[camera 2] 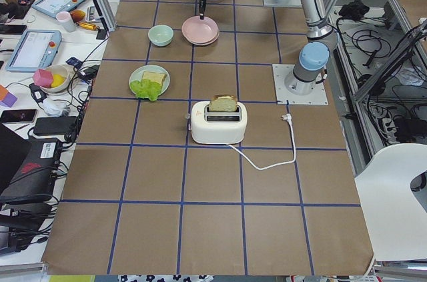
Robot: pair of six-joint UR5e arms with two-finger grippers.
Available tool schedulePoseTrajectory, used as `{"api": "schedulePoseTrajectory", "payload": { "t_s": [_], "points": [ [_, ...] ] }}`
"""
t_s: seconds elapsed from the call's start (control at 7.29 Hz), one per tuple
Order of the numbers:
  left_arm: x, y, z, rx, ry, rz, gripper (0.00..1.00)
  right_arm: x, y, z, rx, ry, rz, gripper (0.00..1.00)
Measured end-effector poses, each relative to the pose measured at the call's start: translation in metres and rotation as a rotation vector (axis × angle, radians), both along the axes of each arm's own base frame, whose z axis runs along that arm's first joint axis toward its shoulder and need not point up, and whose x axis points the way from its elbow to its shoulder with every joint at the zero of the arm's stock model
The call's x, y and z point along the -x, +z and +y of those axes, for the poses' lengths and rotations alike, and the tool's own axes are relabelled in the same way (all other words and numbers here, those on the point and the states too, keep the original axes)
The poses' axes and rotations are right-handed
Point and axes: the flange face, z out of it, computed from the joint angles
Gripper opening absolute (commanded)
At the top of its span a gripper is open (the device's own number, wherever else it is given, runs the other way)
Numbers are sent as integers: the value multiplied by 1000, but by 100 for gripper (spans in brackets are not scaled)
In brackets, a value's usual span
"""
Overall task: Stack three plates with pink and blue
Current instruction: 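Lower the pink plate onto the cream plate and open the left gripper, then raise the left arm away while the right gripper grasps the light blue plate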
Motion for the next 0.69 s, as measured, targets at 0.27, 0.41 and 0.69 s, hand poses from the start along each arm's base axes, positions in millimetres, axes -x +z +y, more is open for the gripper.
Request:
{"api": "schedulePoseTrajectory", "payload": {
  "t_s": [0.27,0.41,0.69],
  "points": [
    [0,-1,0,-2,9,2,100,-1,-1,2,13,-3,7,58],
    [-1,4,-1,-4,19,17,100,-1,-1,2,14,-6,6,52],
    [-9,31,-9,5,39,63,100,-3,1,3,17,-35,3,34]
  ]
}}
